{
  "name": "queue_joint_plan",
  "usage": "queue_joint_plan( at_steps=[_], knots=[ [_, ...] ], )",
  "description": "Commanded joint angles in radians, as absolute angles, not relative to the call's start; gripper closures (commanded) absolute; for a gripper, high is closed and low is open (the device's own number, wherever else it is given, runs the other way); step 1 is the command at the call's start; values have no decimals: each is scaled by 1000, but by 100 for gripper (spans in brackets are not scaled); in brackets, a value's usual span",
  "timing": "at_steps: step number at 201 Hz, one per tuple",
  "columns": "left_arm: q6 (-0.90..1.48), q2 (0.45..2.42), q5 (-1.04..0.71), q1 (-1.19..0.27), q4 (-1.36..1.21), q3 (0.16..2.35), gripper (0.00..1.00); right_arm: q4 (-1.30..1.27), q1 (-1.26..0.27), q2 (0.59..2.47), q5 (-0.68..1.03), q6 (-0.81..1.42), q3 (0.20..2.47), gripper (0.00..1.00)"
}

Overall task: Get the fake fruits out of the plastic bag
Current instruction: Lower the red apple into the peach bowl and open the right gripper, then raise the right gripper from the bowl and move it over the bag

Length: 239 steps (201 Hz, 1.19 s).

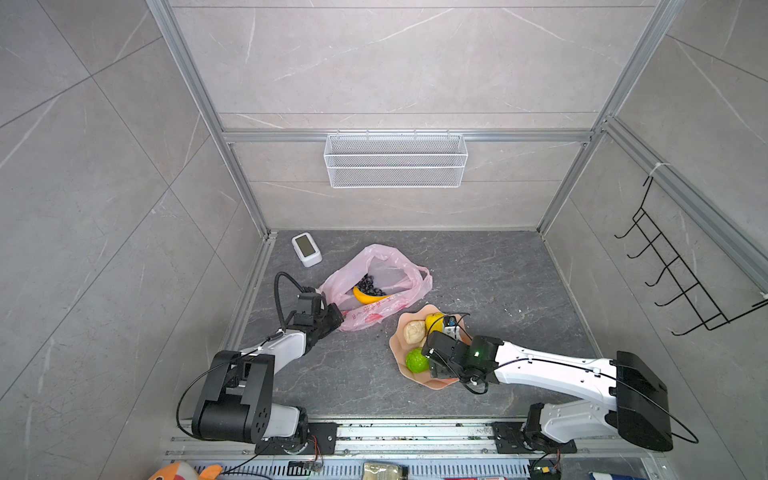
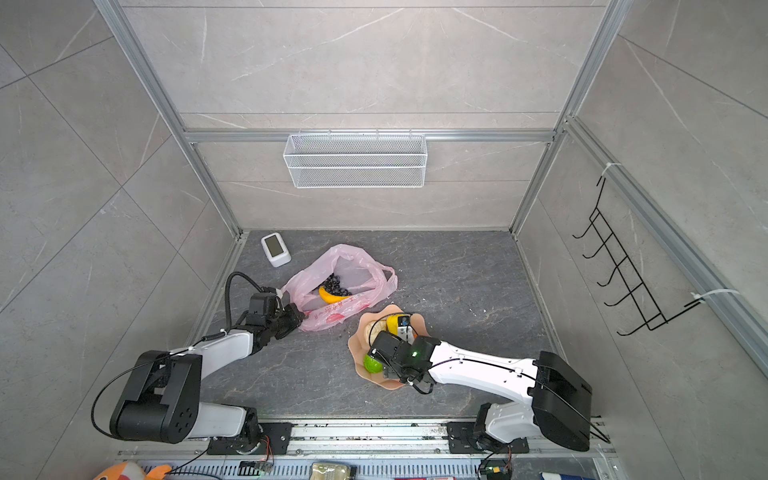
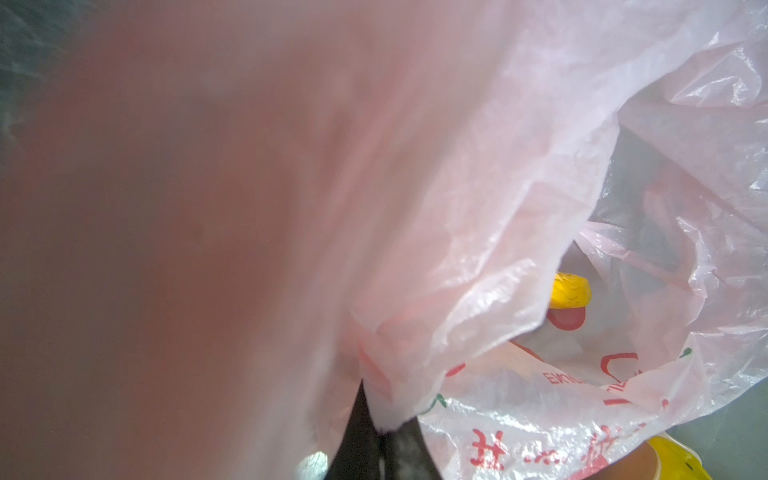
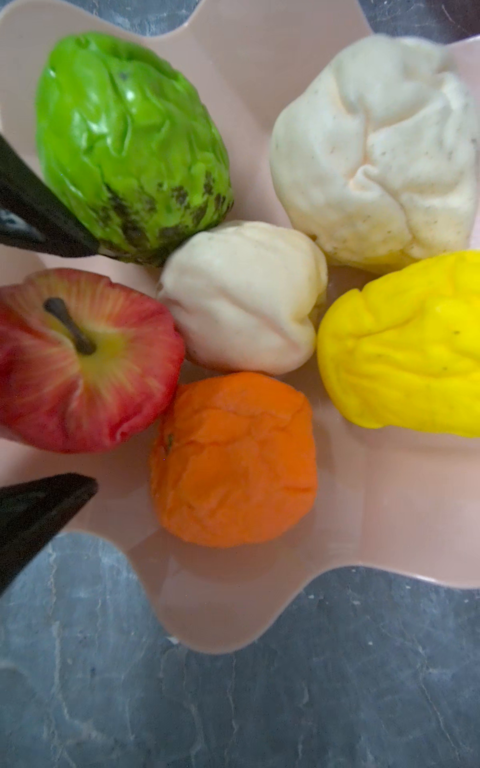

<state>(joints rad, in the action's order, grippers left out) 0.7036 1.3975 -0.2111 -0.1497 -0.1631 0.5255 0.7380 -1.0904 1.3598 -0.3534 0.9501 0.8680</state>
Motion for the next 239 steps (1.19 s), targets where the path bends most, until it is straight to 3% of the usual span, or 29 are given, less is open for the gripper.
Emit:
queue_joint_plan(
  at_steps=[1,58,89,106,129,157,239],
  knots=[
    [683,1391,-206,-143,-184,545,100,771,-1097,1347,-385,953,892,15],
    [690,1393,-219,-144,-186,547,100,861,-1097,1300,-450,905,999,16],
    [670,1367,-174,-165,-162,549,100,787,-1080,1358,-493,766,1114,17],
    [645,1359,-129,-193,-125,565,100,729,-1042,1460,-453,665,1222,18],
    [627,1351,-88,-222,-97,579,100,635,-966,1625,-272,488,1386,21],
    [633,1355,-96,-222,-96,580,100,664,-907,1871,-153,321,1680,25],
    [664,1400,-152,-222,-135,580,100,1075,-857,2532,14,73,2629,33]
  ],
)
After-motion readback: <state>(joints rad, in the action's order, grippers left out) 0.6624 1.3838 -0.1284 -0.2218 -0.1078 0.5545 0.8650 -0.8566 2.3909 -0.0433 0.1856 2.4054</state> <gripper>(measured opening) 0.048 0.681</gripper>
